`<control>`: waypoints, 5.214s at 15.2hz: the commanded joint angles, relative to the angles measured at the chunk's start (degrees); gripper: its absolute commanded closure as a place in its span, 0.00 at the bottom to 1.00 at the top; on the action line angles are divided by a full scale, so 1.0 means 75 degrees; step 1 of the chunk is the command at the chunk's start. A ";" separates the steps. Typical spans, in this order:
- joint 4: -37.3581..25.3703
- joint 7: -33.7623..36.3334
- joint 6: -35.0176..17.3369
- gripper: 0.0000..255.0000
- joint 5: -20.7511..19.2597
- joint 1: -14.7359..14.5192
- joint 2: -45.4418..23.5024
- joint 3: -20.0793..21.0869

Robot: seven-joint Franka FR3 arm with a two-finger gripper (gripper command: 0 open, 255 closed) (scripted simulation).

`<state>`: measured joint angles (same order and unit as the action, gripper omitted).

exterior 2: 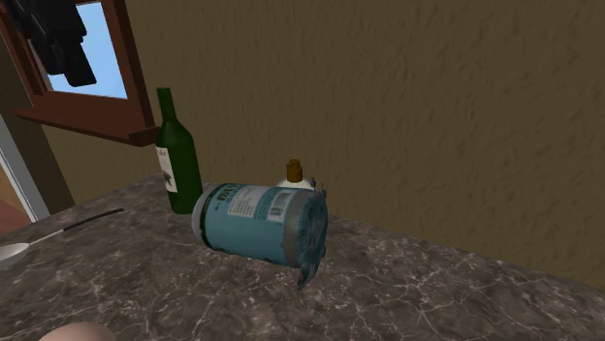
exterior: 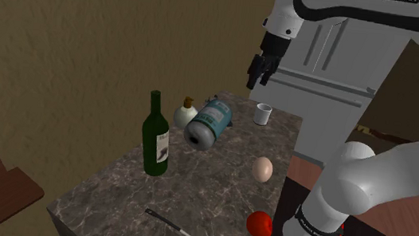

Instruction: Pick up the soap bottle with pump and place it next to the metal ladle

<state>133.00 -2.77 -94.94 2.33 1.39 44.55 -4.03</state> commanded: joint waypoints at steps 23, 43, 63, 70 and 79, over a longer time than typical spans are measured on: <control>-0.2989 -0.1370 -0.2946 0.00 0.0326 -0.0220 -0.6269 -0.0534; -0.4727 -0.1764 -0.3615 0.00 0.0645 -0.0108 -0.8792 -0.0464; -0.5126 -0.1695 -0.2990 1.00 0.0581 -0.0113 -0.8562 -0.0488; -0.5624 -0.1634 -0.2338 1.00 0.0532 -0.0111 -0.8404 -0.0506; -0.6430 -0.1567 -0.1453 1.00 0.0494 -0.0094 -0.8320 -0.0521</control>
<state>85.66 -14.60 -106.78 6.07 0.67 -17.95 -7.92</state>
